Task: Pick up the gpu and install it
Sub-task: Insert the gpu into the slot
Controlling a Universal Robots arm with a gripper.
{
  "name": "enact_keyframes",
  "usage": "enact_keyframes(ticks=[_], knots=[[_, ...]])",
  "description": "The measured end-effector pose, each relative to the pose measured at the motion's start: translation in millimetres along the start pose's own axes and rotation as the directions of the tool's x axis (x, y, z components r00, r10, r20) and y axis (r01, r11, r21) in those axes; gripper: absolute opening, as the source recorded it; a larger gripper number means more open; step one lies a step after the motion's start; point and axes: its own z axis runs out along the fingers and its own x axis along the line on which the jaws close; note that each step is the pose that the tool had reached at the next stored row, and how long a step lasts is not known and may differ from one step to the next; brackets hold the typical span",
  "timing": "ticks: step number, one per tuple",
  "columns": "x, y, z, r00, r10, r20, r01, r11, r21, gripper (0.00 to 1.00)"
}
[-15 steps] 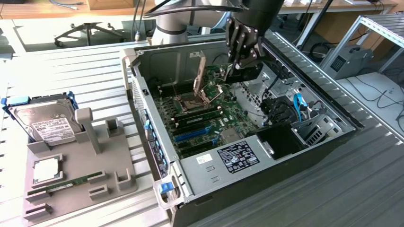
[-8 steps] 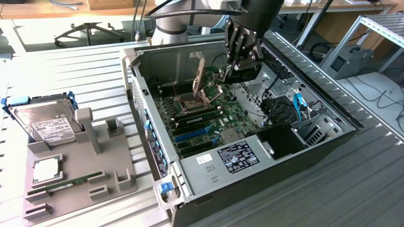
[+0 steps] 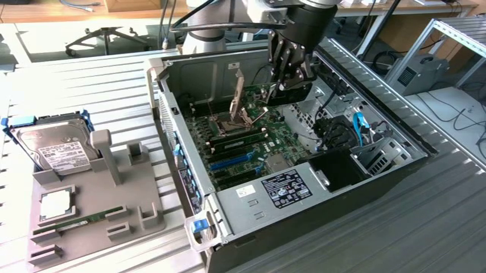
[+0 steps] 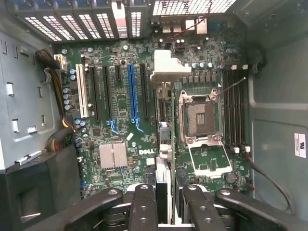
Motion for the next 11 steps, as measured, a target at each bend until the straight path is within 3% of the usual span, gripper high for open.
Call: enact_keyframes(ticks=[11], knots=[[0.2,0.0,2.9,1.0,0.0,-0.001,0.0,1.0,0.0001,0.26]])
